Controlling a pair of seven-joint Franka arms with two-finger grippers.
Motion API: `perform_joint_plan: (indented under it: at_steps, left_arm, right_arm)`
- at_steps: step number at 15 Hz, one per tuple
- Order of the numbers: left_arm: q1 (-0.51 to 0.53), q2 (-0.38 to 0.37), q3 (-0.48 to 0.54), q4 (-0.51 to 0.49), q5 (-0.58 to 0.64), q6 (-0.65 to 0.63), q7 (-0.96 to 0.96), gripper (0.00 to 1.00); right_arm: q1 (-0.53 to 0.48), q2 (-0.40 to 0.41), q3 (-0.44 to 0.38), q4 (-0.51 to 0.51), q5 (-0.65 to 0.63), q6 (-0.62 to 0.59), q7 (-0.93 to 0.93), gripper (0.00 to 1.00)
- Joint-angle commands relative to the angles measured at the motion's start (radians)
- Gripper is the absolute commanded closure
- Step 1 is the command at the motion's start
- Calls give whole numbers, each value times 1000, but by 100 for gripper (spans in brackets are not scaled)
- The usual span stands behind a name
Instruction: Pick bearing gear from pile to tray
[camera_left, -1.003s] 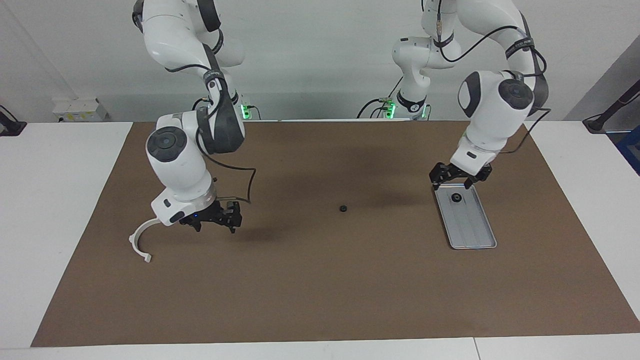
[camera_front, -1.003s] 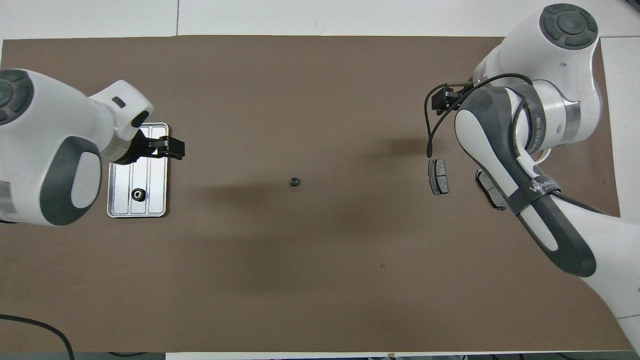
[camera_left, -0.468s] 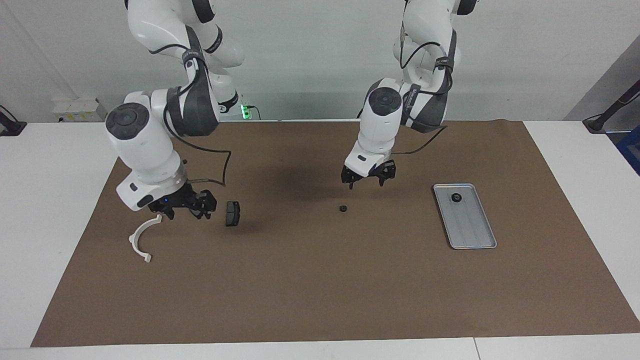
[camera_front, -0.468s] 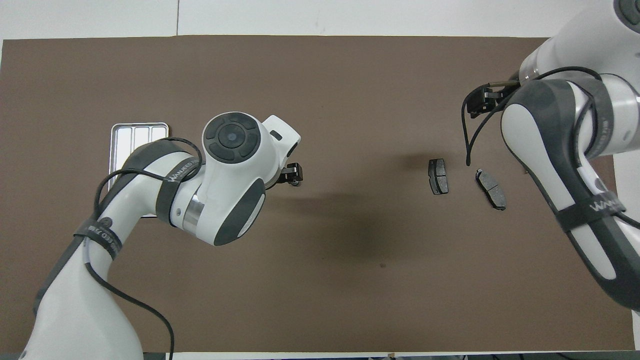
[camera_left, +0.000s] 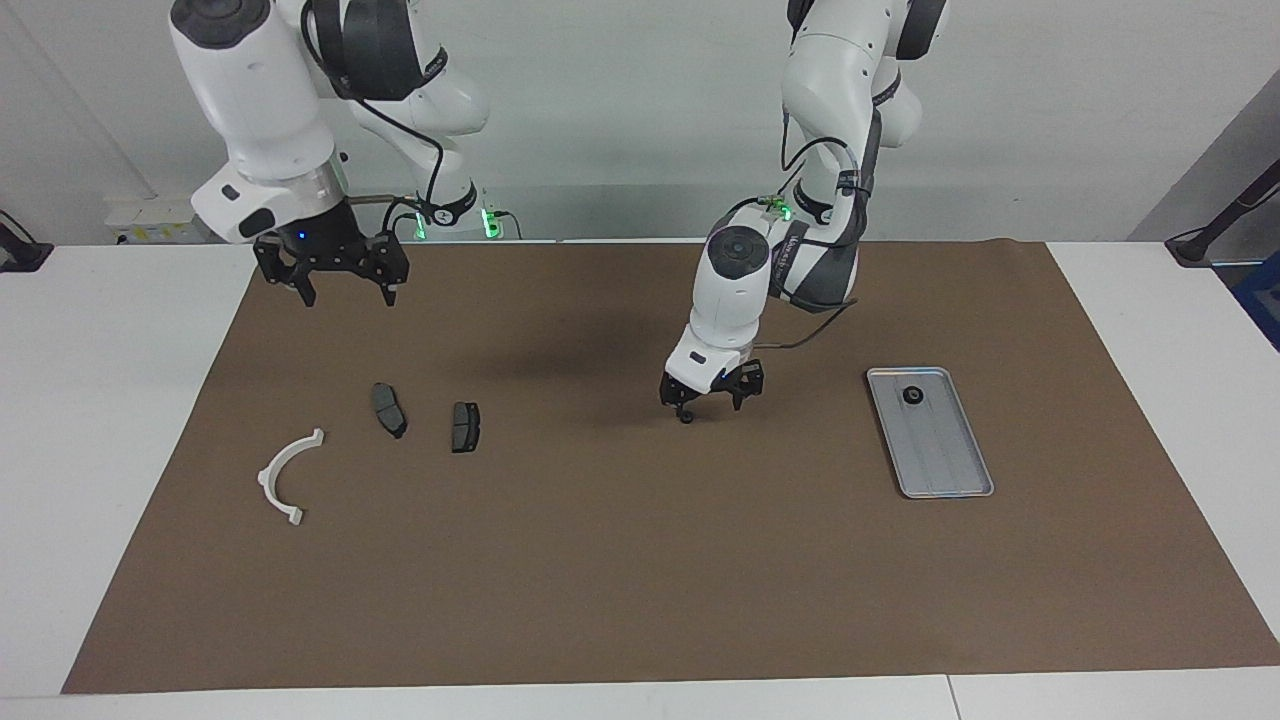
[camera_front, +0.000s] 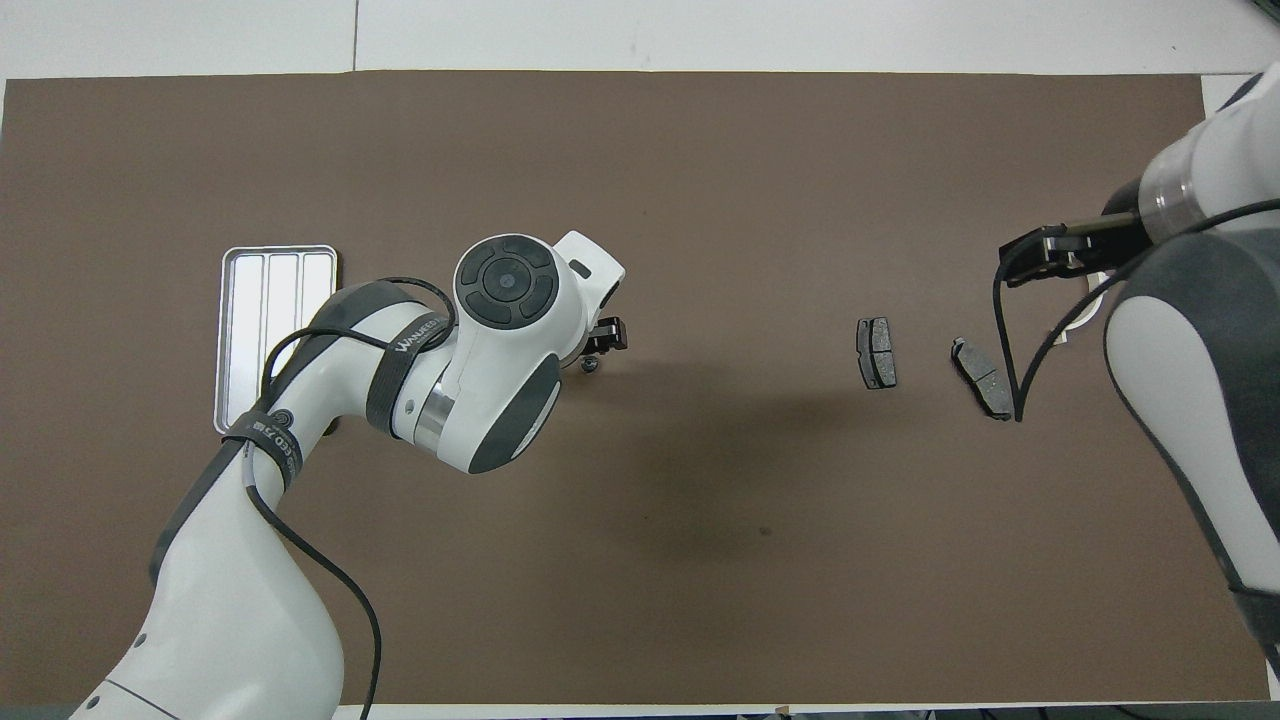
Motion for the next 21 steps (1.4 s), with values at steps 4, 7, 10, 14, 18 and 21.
perform_joint_plan:
  at_steps: [4, 7, 10, 14, 18, 21]
  left_arm:
    - [-16, 23, 4, -7, -42, 52, -19, 4]
    - [-42, 18, 4, -36, -43, 69, -38, 4]
    - [-50, 12, 6, -58, -42, 72, -38, 4]
    - [-53, 5, 7, -88, -40, 100, -41, 9]
    - [-53, 3, 9, -108, -40, 118, -42, 17]
    - [-56, 5, 9, -108, -40, 120, -64, 48]
  right_arm:
    - [-12, -47, 10, -35, 30, -40, -27, 0]
    - [-18, -47, 10, -34, 50, -48, -27, 0]
    - [-23, -47, 9, -34, 93, -38, -20, 0]
    - [-26, -45, 10, -31, 104, -34, -12, 0]
    - [-23, -44, 10, -29, 104, -35, -12, 0]
    - [-23, -44, 10, -29, 104, -35, -12, 0]
